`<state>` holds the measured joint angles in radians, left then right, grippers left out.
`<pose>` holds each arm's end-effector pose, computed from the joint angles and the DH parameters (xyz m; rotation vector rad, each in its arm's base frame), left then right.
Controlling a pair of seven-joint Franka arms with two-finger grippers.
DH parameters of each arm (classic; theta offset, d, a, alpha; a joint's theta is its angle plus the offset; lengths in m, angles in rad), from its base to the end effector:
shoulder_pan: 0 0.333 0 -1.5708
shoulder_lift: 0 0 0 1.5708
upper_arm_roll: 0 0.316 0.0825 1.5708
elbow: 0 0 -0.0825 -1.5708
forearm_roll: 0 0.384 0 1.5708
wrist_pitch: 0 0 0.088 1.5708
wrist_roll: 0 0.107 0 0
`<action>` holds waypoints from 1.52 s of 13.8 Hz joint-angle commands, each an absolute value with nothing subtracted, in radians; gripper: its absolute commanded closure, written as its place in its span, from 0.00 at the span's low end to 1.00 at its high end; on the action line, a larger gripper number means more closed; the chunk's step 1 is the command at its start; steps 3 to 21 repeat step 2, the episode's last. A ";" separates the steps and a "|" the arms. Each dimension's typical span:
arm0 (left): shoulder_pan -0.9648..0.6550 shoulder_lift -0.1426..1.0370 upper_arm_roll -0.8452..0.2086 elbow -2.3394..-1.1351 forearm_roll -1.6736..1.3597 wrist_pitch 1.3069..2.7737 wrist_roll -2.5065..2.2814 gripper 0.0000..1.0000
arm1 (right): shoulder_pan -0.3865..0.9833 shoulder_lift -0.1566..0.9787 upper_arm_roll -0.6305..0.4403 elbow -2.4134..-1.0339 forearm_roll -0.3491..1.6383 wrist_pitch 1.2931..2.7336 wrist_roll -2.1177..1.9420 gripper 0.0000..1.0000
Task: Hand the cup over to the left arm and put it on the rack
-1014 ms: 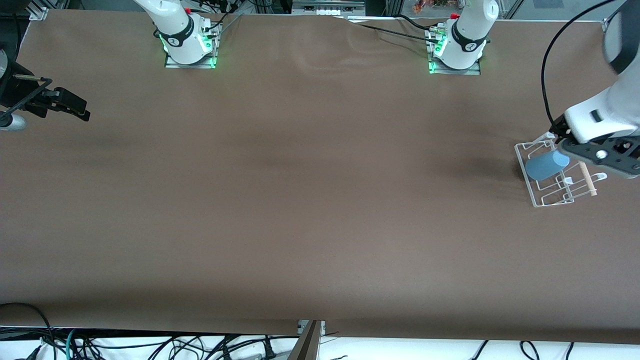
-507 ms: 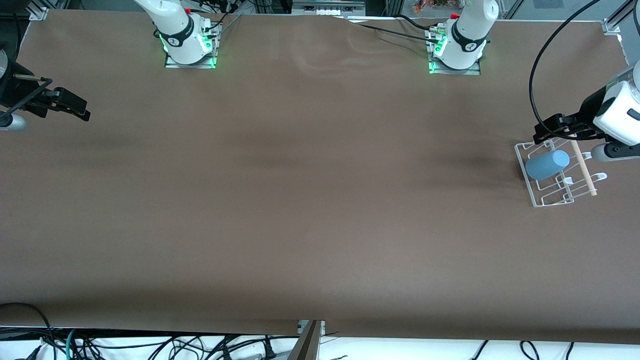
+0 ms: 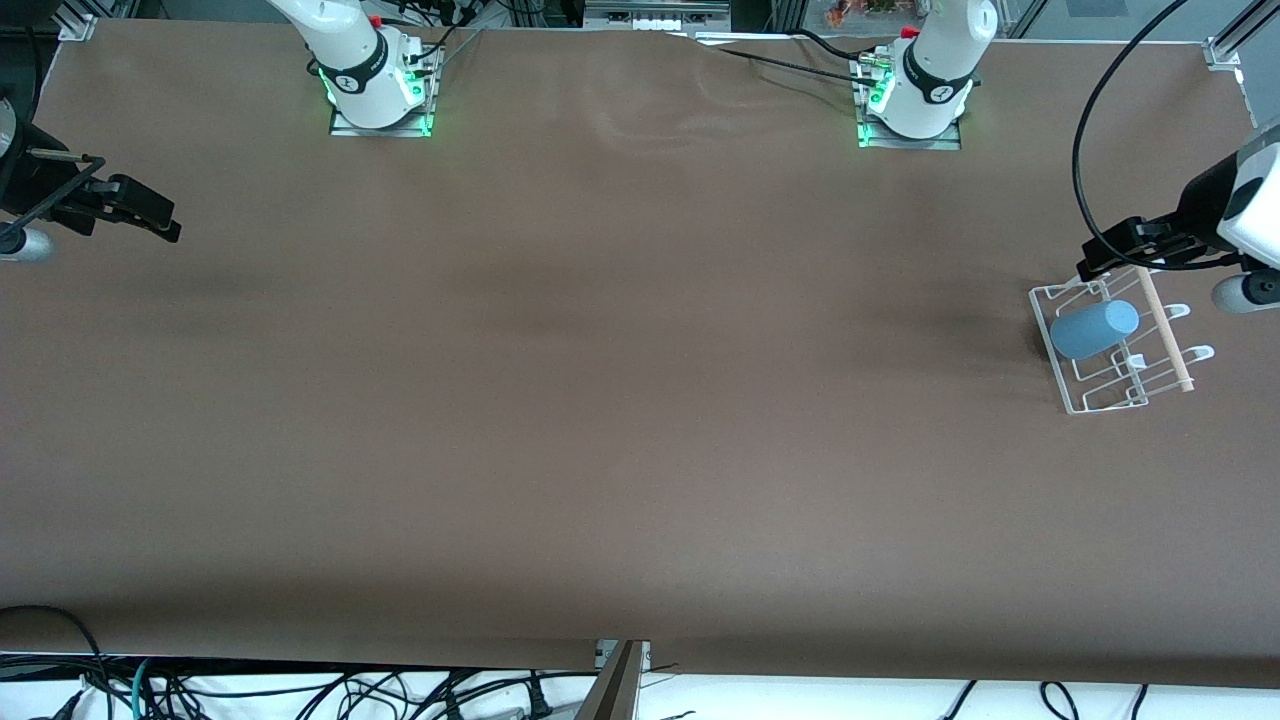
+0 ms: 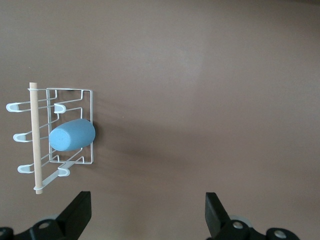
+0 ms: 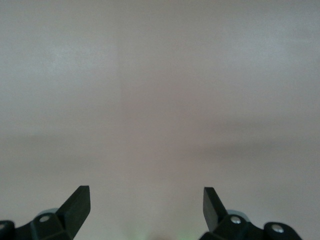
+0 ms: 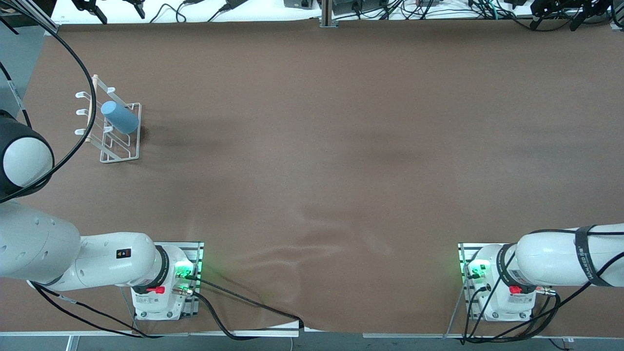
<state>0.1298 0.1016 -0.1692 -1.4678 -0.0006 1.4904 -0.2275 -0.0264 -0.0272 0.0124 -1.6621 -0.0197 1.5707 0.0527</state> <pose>0.5766 -0.0176 0.6092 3.1180 0.2944 -0.1241 0.5432 -0.0096 0.5965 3.1170 -0.1030 -0.0995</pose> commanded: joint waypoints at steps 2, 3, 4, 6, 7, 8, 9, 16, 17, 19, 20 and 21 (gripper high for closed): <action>0.127 0.124 -0.167 -1.439 -0.014 1.453 -0.239 0.00 | -0.034 -0.037 0.023 -1.661 -0.020 1.571 0.061 0.00; 0.127 0.124 -0.167 -1.439 -0.014 1.453 -0.239 0.00 | -0.034 -0.037 0.023 -1.661 -0.020 1.571 0.061 0.00; 0.127 0.124 -0.167 -1.439 -0.014 1.453 -0.239 0.00 | -0.034 -0.037 0.023 -1.661 -0.020 1.571 0.061 0.00; 0.127 0.124 -0.167 -1.439 -0.014 1.453 -0.239 0.00 | -0.034 -0.037 0.023 -1.661 -0.020 1.571 0.061 0.00; 0.127 0.124 -0.167 -1.439 -0.014 1.453 -0.239 0.00 | -0.034 -0.037 0.023 -1.661 -0.020 1.571 0.061 0.00; 0.127 0.124 -0.167 -1.439 -0.014 1.453 -0.239 0.00 | -0.034 -0.037 0.023 -1.661 -0.020 1.571 0.061 0.00; 0.127 0.124 -0.167 -1.439 -0.014 1.453 -0.239 0.00 | -0.034 -0.037 0.023 -1.661 -0.020 1.571 0.061 0.00; 0.127 0.124 -0.167 -1.439 -0.014 1.453 -0.239 0.00 | -0.034 -0.037 0.023 -1.661 -0.020 1.571 0.061 0.00; 0.127 0.124 -0.167 -1.439 -0.014 1.453 -0.239 0.00 | -0.034 -0.037 0.023 -1.661 -0.020 1.571 0.061 0.00; 0.127 0.124 -0.167 -1.439 -0.014 1.453 -0.239 0.00 | -0.034 -0.037 0.023 -1.661 -0.020 1.571 0.061 0.00; 0.127 0.124 -0.167 -1.439 -0.014 1.453 -0.239 0.00 | -0.034 -0.037 0.023 -1.661 -0.020 1.571 0.061 0.00; 0.127 0.124 -0.167 -1.439 -0.014 1.453 -0.239 0.00 | -0.034 -0.037 0.023 -1.661 -0.020 1.571 0.061 0.00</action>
